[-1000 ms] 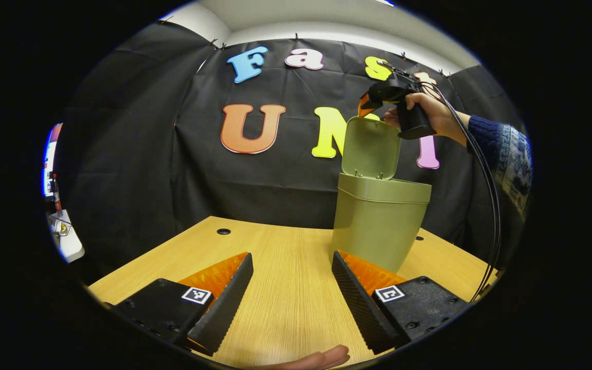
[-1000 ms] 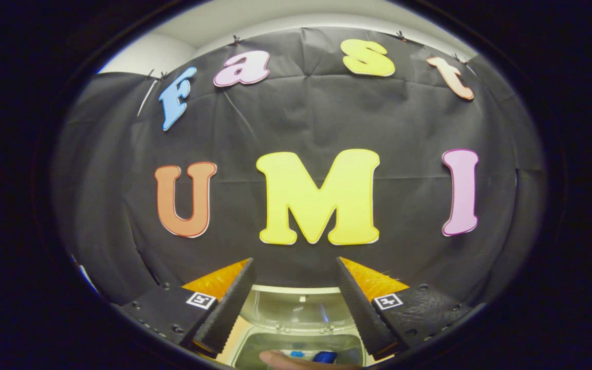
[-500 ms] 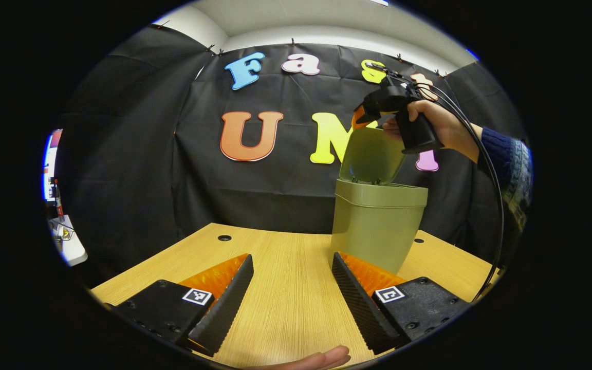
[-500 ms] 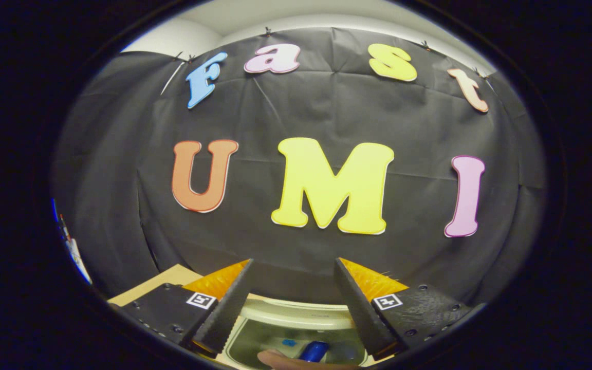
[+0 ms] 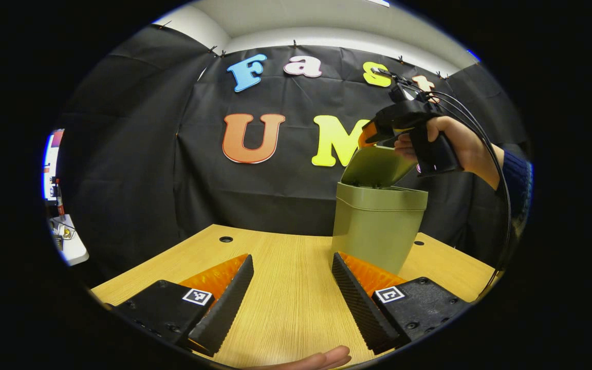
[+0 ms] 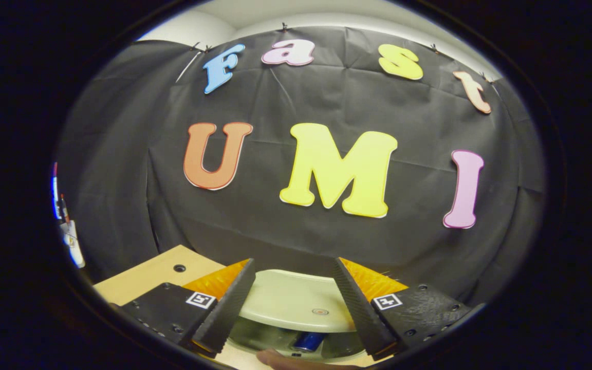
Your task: Press the lid of the desktop garbage bin to open it, pick up the crumpled paper on the desktop and throw it into the bin, then pick up the pop can on the desktop and drop it into the bin, and finally close the garbage bin lid.
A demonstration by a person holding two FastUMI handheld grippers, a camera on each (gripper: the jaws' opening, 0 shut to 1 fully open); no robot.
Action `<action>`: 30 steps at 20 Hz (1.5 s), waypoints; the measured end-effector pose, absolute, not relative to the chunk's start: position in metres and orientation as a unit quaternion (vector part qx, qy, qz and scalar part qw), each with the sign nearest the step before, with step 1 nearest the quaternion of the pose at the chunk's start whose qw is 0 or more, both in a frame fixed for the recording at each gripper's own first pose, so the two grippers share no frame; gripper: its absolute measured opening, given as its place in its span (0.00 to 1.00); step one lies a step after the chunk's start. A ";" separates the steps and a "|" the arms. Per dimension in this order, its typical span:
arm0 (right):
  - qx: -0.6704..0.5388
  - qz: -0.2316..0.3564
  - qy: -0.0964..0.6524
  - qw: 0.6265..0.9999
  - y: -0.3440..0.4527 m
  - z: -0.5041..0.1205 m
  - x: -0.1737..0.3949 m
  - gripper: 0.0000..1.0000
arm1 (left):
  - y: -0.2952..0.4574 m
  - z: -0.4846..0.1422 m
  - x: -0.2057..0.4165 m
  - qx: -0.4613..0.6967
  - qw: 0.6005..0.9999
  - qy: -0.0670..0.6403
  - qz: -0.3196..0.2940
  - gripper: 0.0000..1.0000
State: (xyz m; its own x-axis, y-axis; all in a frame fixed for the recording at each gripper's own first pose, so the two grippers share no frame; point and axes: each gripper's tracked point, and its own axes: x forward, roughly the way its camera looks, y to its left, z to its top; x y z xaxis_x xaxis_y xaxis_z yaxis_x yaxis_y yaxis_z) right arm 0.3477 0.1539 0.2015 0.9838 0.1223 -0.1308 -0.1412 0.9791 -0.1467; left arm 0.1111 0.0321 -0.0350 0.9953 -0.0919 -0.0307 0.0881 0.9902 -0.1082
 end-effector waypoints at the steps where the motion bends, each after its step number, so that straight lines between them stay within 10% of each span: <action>1: -0.072 0.067 0.064 0.993 0.150 0.196 0.345 0.98 | 0.031 -0.034 0.110 -0.054 0.997 0.014 -0.046 0.99; 30: 0.002 0.049 0.056 0.997 0.115 0.108 0.297 0.96 | -0.021 -0.032 0.096 -0.026 0.994 0.005 -0.106 0.99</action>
